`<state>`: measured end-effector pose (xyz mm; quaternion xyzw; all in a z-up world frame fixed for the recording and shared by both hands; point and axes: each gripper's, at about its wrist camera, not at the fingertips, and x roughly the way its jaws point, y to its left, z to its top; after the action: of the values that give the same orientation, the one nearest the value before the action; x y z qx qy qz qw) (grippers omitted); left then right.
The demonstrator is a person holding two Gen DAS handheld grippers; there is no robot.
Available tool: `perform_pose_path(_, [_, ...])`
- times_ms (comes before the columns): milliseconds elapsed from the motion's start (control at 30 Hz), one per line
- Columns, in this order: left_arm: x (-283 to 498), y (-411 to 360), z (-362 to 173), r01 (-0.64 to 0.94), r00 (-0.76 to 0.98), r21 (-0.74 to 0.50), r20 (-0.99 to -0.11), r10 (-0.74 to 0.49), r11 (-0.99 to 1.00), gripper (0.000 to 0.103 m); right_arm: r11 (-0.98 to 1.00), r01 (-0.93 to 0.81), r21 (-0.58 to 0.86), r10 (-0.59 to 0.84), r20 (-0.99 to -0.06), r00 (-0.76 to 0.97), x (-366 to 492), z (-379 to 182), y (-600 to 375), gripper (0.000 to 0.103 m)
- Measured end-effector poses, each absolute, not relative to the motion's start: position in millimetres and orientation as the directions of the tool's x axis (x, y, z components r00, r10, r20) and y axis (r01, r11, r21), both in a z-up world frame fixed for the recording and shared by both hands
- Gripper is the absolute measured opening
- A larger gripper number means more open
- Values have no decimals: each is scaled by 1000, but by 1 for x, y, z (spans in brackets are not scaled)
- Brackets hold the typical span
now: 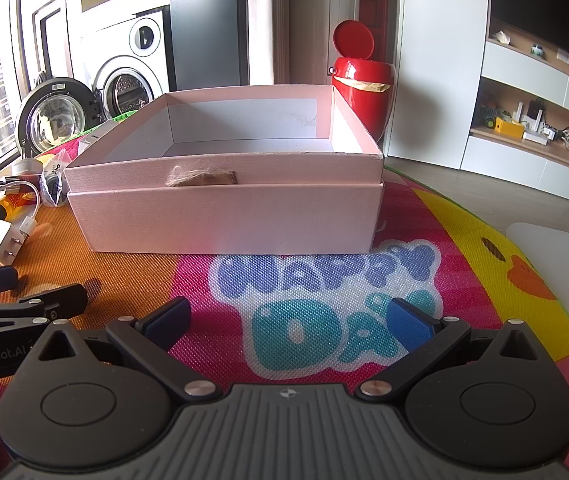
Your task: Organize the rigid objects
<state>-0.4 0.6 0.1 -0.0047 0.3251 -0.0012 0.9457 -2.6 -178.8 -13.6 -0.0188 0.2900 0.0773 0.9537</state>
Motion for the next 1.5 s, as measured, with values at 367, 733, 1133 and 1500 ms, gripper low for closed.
perform_pose_path(367, [0,-1,1,-1,789,-8,-615,-4,1000,86,987,-159,10,137,-556,820,-2,-14,-179,103])
perform_pose_path(733, [-2,-2,3,-1,789,-4,-615,-1,1000,86,987,-159,10,137,-556,820,-2,-13,-179,103])
perform_pose_path(1133, [-2,-3,3,-3,788,-4,-615,0,1000,86,987,-159,12,139,-557,819,-2,-13,-180,103])
perform_pose_path(1500, [-2,-3,3,-4,788,-3,-615,1,1000,86,987,-159,11,138,-556,819,-1,-13,-180,103])
